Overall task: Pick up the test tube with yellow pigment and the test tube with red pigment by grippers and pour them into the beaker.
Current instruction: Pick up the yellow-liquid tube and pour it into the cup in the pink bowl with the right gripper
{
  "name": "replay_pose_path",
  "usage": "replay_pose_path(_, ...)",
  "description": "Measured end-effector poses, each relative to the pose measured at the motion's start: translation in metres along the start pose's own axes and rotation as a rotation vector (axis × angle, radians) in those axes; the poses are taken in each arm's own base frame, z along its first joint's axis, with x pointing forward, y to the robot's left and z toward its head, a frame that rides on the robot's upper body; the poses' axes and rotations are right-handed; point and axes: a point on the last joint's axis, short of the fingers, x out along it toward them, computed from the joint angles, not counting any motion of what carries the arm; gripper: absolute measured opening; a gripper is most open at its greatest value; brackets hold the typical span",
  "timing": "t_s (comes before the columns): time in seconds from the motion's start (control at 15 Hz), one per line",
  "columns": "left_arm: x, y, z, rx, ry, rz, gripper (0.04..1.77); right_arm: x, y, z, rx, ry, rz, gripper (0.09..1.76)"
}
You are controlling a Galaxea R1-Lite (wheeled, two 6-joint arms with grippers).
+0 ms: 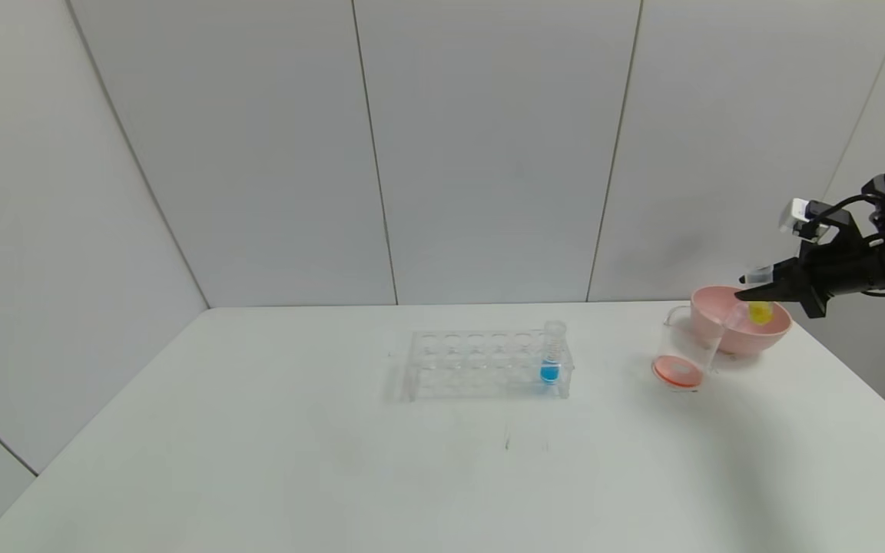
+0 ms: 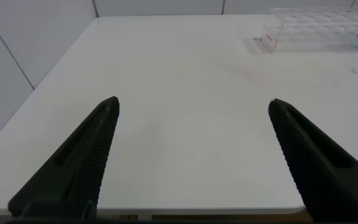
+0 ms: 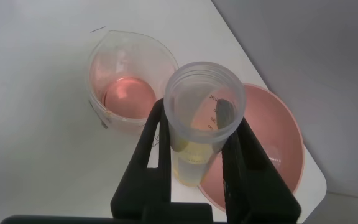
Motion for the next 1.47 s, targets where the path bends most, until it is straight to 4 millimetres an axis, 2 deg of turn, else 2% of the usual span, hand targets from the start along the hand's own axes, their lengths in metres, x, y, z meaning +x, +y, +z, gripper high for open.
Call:
replay_pose_path(0.6,0.000,0.000,0.000,0.000,0.000,0.000,1.72,-0.003,0.003,0.003,-0.107,0.030,0.001,0.53)
replay_pose_path(1.07,0.000,0.000,0.000,0.000,0.000,0.000,1.72,0.001,0.020,0.029,-0.196,0.184,-0.009,0.53)
replay_pose_path(1.47,0.000,0.000,0.000,0.000,0.000,0.000,1.72,0.010,0.038,0.049,-0.228,0.231,0.037,0.53)
